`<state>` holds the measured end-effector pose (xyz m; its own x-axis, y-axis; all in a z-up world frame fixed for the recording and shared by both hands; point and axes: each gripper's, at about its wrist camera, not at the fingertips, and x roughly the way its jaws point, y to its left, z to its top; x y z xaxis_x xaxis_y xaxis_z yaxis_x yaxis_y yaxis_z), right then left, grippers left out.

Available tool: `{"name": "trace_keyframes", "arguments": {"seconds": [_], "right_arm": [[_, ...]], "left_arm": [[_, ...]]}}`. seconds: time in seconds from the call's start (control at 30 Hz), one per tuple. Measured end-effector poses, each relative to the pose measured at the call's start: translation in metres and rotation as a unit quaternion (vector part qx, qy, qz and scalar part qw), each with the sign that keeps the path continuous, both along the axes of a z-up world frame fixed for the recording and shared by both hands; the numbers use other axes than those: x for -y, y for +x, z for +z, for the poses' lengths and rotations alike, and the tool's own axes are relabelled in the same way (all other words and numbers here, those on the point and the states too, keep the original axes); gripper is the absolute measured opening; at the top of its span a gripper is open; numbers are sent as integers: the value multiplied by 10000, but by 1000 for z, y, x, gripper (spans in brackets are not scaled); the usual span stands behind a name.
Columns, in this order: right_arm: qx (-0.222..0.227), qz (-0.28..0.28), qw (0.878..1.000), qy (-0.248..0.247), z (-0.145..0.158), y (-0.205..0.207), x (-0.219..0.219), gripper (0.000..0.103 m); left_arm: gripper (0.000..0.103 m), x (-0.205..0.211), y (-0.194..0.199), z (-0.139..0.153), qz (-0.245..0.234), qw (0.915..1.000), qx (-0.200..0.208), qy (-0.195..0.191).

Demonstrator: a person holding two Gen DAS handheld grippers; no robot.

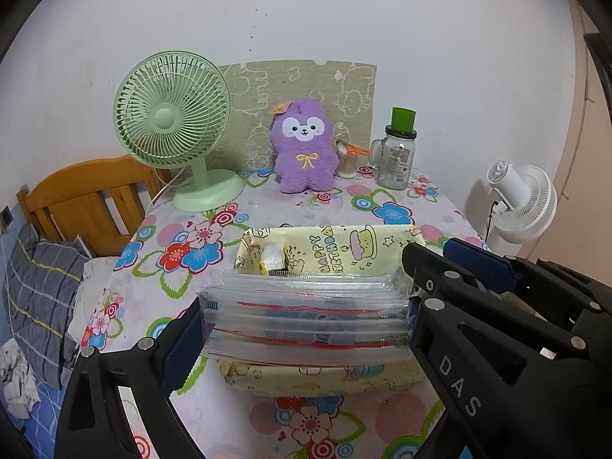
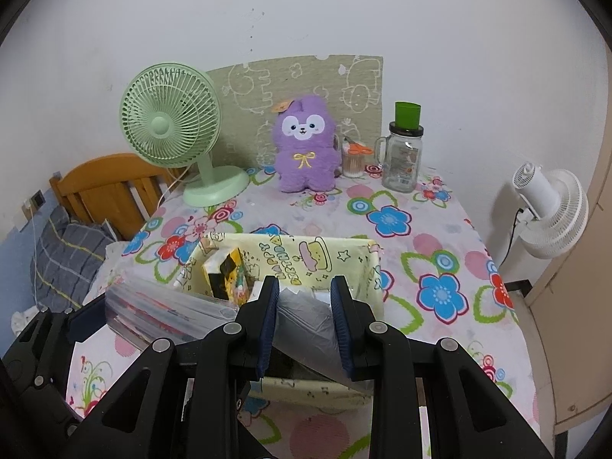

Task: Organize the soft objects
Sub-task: 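Lower the white pad into the box and open the right tool while the left tool holds the bags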

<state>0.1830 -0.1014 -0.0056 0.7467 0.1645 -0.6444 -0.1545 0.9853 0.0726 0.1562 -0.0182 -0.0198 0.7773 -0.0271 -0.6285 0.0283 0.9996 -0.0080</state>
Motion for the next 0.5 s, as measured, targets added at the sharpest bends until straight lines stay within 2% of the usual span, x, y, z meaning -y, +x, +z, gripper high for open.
{"name": "trace_keyframes", "arguments": {"seconds": [0.5], "right_arm": [[-183,116,9998,-1,-14,38,-7,31]], "left_arm": [[98,-6,34,-11,12,9999,-130,90]]}}
